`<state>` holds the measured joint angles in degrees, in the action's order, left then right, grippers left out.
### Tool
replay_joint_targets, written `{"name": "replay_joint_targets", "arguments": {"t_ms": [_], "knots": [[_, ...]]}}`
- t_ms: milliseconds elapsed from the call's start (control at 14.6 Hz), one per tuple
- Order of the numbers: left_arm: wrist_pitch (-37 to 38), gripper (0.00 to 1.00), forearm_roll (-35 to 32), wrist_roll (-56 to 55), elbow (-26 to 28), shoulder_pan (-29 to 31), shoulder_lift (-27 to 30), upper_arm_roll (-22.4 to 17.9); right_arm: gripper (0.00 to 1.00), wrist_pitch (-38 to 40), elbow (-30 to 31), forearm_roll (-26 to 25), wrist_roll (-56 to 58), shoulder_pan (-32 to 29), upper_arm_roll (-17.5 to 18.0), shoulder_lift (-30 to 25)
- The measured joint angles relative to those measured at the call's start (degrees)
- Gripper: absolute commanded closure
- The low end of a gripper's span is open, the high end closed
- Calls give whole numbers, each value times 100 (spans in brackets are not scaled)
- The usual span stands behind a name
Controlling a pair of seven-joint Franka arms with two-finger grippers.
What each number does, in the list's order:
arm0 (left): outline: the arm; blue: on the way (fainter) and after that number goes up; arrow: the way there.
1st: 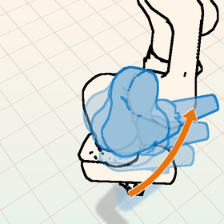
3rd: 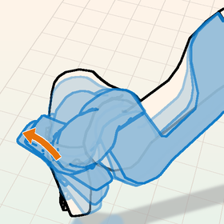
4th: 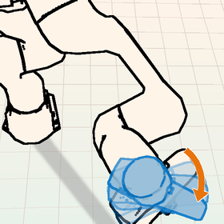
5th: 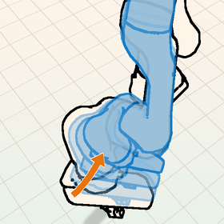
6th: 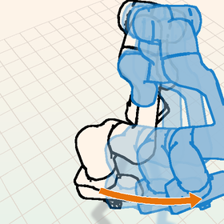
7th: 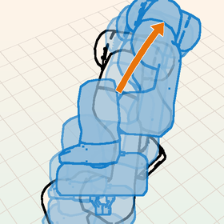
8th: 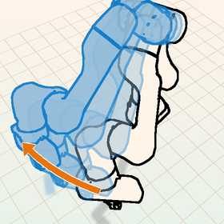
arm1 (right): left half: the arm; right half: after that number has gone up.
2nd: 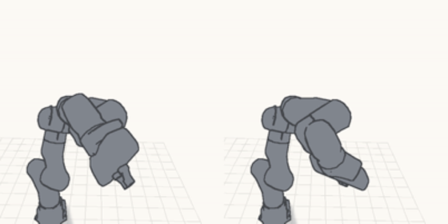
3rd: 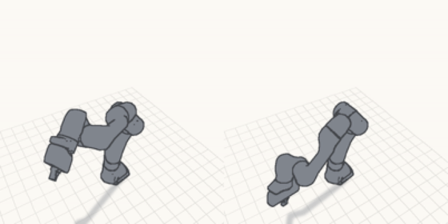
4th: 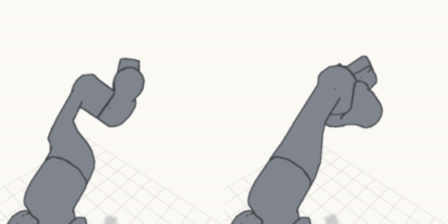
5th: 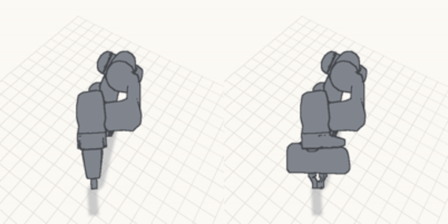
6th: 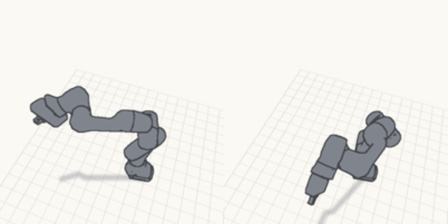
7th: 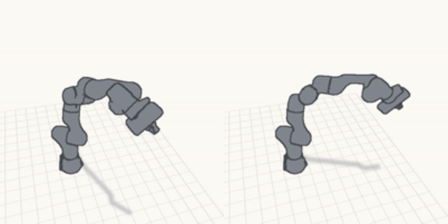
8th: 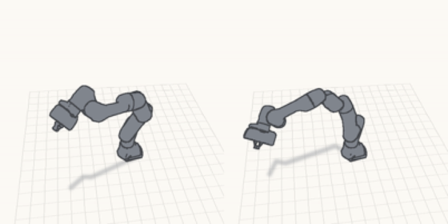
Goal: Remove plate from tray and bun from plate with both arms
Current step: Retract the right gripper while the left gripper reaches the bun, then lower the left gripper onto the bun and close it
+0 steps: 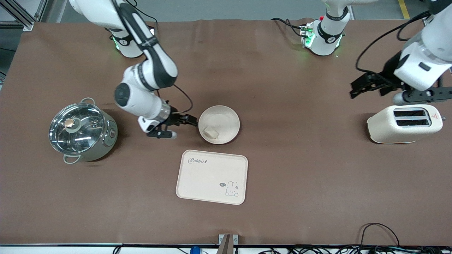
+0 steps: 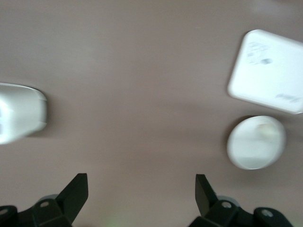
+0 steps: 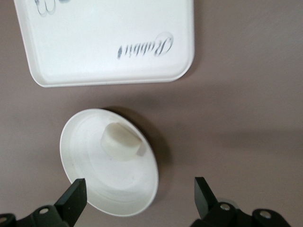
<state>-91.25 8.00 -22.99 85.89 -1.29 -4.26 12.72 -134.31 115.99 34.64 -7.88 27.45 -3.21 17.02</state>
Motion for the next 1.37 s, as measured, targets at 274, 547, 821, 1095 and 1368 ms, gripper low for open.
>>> {"name": "replay_joint_targets", "arguments": {"t_ms": [274,547,821,1095,1368], "knots": [[-1491,0,-38,-1743,96,-1023,-1030,312,0,1735,-516,-1422,1094,-1359,-186,-542],[-3095,0,-922,-3725,127,-2269,-2452,331,0,2855,-1522,-2753,1268,-2011,-195,-694],[-4583,0,-1373,-5154,54,-3010,-3624,238,0,3393,-1796,-3073,1266,-2307,-193,-1155],[-4922,0,-1431,-6192,-412,-3575,-4295,-35,0,3890,-1975,-3295,1431,-2837,-117,-1580],[-5274,0,-1434,-6676,-563,-4071,-4716,-463,0,4329,-2637,-3512,1580,-2991,-100,-1594]]}}
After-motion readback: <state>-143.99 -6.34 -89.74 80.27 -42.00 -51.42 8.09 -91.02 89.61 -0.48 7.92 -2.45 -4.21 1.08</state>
